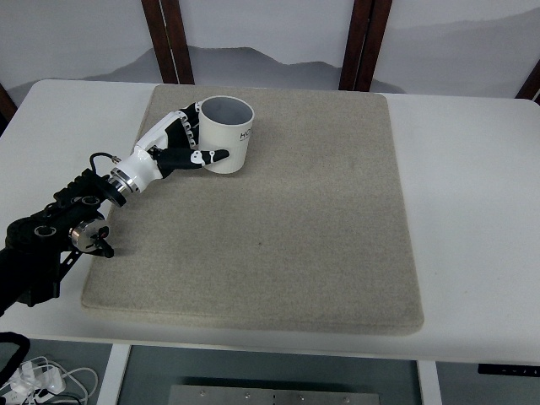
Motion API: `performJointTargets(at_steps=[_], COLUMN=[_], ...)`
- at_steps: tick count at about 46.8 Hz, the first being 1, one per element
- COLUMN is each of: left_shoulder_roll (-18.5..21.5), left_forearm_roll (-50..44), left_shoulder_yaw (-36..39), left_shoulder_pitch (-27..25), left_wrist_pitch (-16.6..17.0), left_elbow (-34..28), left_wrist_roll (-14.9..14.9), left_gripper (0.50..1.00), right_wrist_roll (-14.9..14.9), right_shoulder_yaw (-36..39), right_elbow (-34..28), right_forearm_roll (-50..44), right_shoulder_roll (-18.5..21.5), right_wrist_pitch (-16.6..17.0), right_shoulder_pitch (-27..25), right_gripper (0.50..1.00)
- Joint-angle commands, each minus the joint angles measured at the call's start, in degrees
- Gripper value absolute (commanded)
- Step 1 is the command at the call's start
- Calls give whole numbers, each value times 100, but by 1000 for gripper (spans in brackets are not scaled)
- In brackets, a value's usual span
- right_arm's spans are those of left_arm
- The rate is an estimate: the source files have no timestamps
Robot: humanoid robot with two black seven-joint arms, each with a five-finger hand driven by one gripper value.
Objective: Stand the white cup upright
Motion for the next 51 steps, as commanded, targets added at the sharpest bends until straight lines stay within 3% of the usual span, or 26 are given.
performJointTargets(at_steps=[1, 5, 14, 42, 51], left_shoulder_roll=[-3, -3, -38, -38, 155], left_forearm_roll=[1, 1, 1, -43, -78], left_shoulder_yaw=[4, 12, 12, 4, -84], left_shoulder_pitch=[0, 0, -17, -246, -430], left_wrist_pitch=[54, 71, 71, 54, 10], left_elbow=[-1, -1, -1, -71, -255], left_wrist_roll=[1, 1, 1, 1, 1], left_gripper=[895, 953, 988, 994, 994], right_wrist_roll=[0, 0, 0, 0, 0], right_shoulder_yaw=[0, 0, 0, 0, 0], right_elbow=[1, 1, 1, 1, 1], right_forearm_roll=[0, 0, 0, 0, 0], right_shoulder_roll=[0, 0, 0, 0, 0], right_wrist_pitch=[0, 0, 0, 0, 0], right_shoulder_pitch=[0, 0, 0, 0, 0], right_gripper=[952, 952, 952, 952, 952])
